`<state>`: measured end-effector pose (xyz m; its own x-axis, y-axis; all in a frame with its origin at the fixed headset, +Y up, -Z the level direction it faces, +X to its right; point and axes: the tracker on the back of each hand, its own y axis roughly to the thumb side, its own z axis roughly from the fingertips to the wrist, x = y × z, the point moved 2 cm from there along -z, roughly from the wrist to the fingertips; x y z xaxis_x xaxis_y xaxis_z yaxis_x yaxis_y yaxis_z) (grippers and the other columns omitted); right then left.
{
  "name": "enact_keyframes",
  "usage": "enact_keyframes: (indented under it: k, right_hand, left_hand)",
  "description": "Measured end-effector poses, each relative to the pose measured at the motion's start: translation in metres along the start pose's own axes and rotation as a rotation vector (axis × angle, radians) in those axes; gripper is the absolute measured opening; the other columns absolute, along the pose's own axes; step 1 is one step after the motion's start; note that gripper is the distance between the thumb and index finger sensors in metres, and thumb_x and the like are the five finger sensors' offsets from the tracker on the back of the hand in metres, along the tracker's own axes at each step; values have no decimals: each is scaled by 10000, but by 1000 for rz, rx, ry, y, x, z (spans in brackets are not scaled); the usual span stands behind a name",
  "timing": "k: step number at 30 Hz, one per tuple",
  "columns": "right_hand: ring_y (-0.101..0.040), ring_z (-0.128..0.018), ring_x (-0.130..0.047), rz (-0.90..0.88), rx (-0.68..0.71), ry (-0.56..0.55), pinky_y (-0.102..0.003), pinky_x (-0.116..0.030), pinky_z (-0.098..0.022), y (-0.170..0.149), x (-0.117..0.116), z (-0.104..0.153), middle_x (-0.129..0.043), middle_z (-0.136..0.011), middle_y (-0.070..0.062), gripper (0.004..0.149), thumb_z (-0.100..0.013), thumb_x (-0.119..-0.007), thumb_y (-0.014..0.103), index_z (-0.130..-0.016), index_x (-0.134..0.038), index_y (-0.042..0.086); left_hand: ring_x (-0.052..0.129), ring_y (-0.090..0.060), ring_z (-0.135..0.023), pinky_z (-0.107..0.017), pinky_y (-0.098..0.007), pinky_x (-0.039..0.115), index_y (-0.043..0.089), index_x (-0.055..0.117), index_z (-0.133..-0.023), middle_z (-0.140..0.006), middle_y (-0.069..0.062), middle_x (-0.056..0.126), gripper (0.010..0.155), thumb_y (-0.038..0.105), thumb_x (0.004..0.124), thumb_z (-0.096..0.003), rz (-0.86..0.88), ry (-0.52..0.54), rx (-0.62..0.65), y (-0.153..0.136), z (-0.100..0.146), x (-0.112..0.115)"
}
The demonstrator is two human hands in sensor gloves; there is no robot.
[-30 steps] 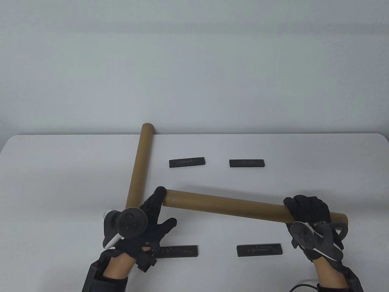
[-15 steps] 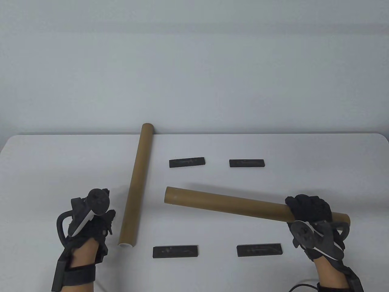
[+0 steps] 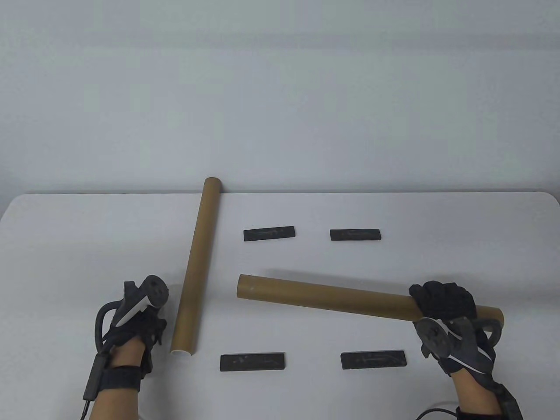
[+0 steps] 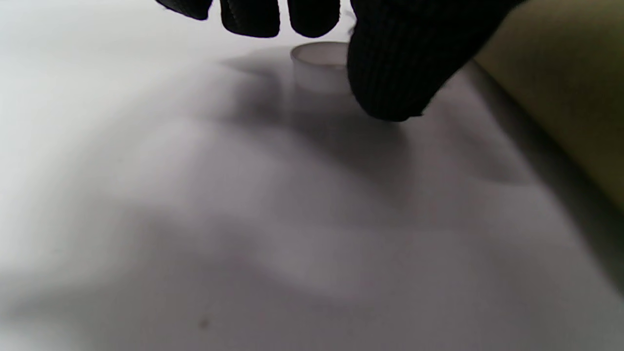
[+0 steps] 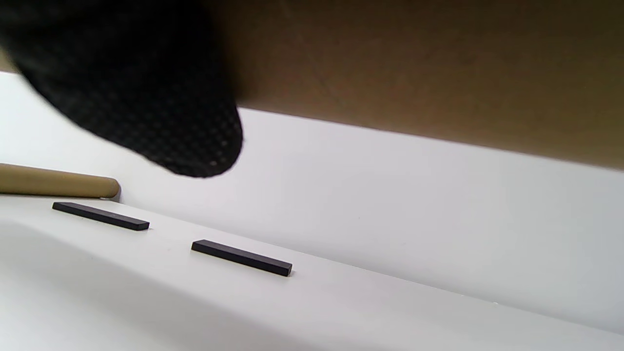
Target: Roll up papers and store in mailing tubes
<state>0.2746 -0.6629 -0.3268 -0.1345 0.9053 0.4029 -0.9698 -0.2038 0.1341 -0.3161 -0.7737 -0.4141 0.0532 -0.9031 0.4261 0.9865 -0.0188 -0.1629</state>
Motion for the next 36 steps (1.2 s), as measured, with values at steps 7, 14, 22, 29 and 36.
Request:
enact_keyframes:
  k: [7, 14, 22, 29, 36]
  right_hand:
    - [-349, -808, -853, -1, 5, 1, -613, -712, -676, 1, 0, 0, -785, -933, -28, 679, -362, -1049, 388, -952, -731, 279]
    - [-351, -805, -855, -13, 4, -2, -614, -713, -675, 0, 0, 1, -787, -931, -28, 681, -359, -1050, 389, -951, -732, 277]
    - [-351, -809, -851, -52, -1, -26, -612, -711, -678, -1, 2, 1, -782, -934, -28, 682, -362, -1048, 388, -953, -726, 279]
    - [-348, -811, -849, -98, 8, -69, -611, -711, -680, 1, 7, 3, -778, -935, -26, 680, -364, -1047, 388, -952, -723, 282]
    - [-347, -816, -845, -123, 20, -91, -610, -709, -683, 1, 9, 5, -774, -938, -22, 678, -367, -1045, 388, -952, -719, 286]
  left_hand:
    - [686, -261, -1018, -704, -391, 670, 441, 595, -1013, -1113, 43, 571, 623, 375, 830, -440, -18, 52, 10, 7, -2, 0]
    - [875, -310, -873, -616, -393, 774, 330, 700, -991, -1035, -87, 722, 628, 434, 864, -393, 97, 167, 23, -4, 12, -20]
    - [894, -297, -848, -596, -395, 791, 316, 694, -999, -1020, -99, 736, 636, 462, 849, -400, 428, 476, 303, 2, 80, -76]
    - [916, -287, -836, -594, -392, 804, 312, 698, -1002, -1014, -99, 752, 636, 470, 843, -404, 728, 508, 629, 41, 124, -90]
    - [940, -270, -811, -592, -393, 807, 303, 698, -1008, -1017, -77, 762, 637, 473, 841, -411, 1005, 271, 884, 73, 119, -77]
